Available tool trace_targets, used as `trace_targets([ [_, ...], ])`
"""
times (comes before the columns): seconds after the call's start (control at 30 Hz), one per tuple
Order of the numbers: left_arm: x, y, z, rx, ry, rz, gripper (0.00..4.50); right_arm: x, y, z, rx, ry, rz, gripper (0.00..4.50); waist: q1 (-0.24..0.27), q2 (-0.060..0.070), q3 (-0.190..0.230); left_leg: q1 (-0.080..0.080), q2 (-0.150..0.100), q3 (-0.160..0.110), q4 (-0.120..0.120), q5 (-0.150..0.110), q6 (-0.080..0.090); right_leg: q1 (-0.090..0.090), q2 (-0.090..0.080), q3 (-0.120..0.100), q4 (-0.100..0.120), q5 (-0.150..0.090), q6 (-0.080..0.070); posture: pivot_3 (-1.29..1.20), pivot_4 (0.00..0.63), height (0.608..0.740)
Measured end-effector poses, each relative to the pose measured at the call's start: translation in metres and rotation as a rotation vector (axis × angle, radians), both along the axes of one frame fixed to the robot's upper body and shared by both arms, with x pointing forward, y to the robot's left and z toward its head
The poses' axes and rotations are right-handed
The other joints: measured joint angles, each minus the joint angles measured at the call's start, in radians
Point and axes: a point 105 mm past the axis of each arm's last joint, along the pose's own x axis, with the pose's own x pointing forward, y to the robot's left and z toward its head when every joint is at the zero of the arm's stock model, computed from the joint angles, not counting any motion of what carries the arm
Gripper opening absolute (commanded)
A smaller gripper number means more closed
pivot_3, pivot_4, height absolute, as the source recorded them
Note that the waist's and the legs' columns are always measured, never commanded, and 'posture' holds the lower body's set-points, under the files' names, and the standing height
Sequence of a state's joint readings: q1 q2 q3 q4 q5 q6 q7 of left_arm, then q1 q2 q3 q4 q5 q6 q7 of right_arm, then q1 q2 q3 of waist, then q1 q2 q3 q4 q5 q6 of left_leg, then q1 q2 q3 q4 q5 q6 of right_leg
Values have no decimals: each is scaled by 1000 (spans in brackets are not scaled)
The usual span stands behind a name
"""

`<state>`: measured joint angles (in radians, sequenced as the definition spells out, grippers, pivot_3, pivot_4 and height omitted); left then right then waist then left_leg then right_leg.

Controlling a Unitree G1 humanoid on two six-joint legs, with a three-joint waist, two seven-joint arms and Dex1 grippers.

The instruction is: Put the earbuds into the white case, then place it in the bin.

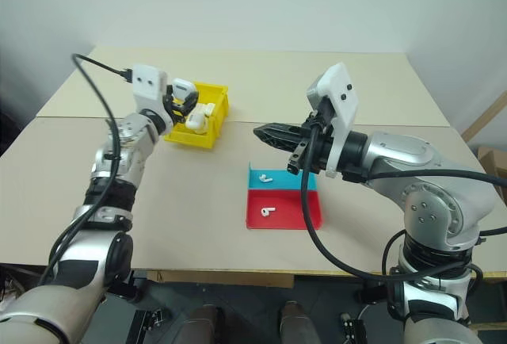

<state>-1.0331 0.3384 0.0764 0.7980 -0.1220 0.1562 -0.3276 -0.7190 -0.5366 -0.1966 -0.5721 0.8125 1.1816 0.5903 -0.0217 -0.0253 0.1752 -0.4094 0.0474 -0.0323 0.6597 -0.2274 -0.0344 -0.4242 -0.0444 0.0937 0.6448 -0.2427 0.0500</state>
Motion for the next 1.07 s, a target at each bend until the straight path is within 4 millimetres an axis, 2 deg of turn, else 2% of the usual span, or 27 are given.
trace_targets([
  [0.17, 11, 1, -18, 56, 70, 48, 4470, -3, 1, 3, 6, -11, 19, 0, -2, 0, 0, 0, 0, 0, 0, 0, 0, 0, 0, 0, 1, 0, 0, 0, 150, 740],
  [0.27, 11, 7, -17, 52, 53, 52, 4490, -3, 0, 4, 6, -16, 16, 0, -3, 0, 0, 1, 0, 0, 0, 0, 0, 0, 0, 0, 1, 0, 0, 0, 150, 740],
  [0.37, 7, 13, -3, 54, 6, 0, 4490, -6, 1, 7, 24, -20, 27, 0, -4, 0, 0, 0, 0, 0, 0, 0, 0, 0, 0, 0, 2, 0, 0, 0, 150, 740],
  [0.47, -11, 17, 15, 85, -98, -130, 4490, -10, 0, 7, 36, -49, 26, 0, -9, 0, 0, 1, 0, 0, -1, 0, 0, 0, 0, 0, 2, 0, 0, 0, 150, 740],
  [0.57, -44, 22, 13, 124, -125, -278, 4490, -9, -6, -6, 34, -38, -1, 0, -17, 0, 0, 1, 1, 1, -1, 0, 0, 0, 0, 1, 2, 0, 0, 0, 150, 740],
  [0.67, -88, 21, 5, 143, -86, -451, 4490, -5, -18, -26, 6, -23, -59, 0, -22, 0, 0, 2, 1, 1, 0, 0, 0, 1, 0, 0, 3, 0, 0, 0, 150, 740],
  [0.87, -174, 16, 15, 134, -40, -718, 4490, -9, -42, -68, -122, 23, -80, 0, -22, 0, 0, 5, 2, 2, 0, 0, 0, 3, 0, 1, 2, -2, 2, 0, 150, 740],
  [1.0, -221, 22, 3, 100, 147, -876, 4490, -16, -52, -78, -180, 29, -37, 0, -27, 0, 0, 5, 3, 3, -1, 0, 0, 2, 0, 2, 2, -4, 5, 0, 150, 740],
  [1.07, -237, 25, 1, 99, 190, -910, 4490, -17, -57, -80, -209, 29, -21, 0, -26, 0, 0, 7, 3, 3, -1, 0, 0, 3, 0, 2, 2, -5, 5, 0, 150, 740],
])
